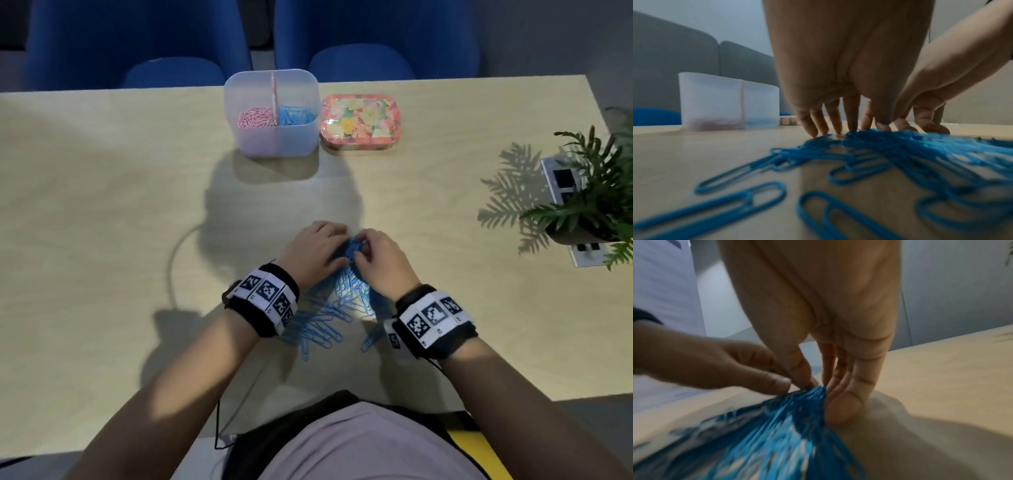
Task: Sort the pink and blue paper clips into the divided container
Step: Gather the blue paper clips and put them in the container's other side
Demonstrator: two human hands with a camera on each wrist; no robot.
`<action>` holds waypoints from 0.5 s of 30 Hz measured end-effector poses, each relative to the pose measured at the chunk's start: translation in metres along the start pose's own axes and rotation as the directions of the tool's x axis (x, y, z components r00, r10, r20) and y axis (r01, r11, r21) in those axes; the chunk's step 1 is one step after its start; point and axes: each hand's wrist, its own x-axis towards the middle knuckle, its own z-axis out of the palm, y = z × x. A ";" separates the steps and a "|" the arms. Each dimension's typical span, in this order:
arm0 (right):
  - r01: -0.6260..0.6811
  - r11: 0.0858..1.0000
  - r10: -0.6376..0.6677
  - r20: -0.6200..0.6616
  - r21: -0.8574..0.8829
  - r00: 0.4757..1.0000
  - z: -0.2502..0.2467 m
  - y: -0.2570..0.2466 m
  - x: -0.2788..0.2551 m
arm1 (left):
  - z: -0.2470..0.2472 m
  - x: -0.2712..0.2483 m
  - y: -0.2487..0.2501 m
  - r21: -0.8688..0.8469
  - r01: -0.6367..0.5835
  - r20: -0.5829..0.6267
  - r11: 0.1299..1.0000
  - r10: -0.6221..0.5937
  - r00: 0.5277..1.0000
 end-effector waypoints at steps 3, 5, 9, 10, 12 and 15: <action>0.032 0.999 -0.030 0.054 -0.043 0.998 -0.018 0.008 0.009 | -0.016 -0.011 -0.014 -0.129 0.062 -0.038 0.990 -0.067 0.997; 0.101 0.980 -0.070 0.177 -0.169 0.982 -0.025 0.011 0.010 | -0.024 -0.017 -0.023 -0.129 0.096 -0.025 0.987 -0.100 0.995; 0.250 0.949 -0.202 0.238 -0.193 0.950 -0.009 0.003 0.004 | -0.021 -0.017 -0.016 -0.026 0.116 0.088 0.993 -0.113 0.990; 0.263 0.952 -0.224 0.226 -0.156 0.948 -0.003 -0.001 0.003 | -0.019 -0.015 -0.012 -0.041 0.122 0.082 0.992 -0.118 0.990; 0.252 0.962 -0.229 0.189 -0.103 0.955 0.006 -0.005 0.004 | -0.015 -0.012 -0.007 -0.069 0.140 0.041 0.988 -0.137 0.990; 0.197 0.980 -0.193 0.110 -0.031 0.975 0.013 -0.006 0.004 | -0.013 -0.012 -0.004 -0.020 0.174 -0.006 0.985 -0.174 0.985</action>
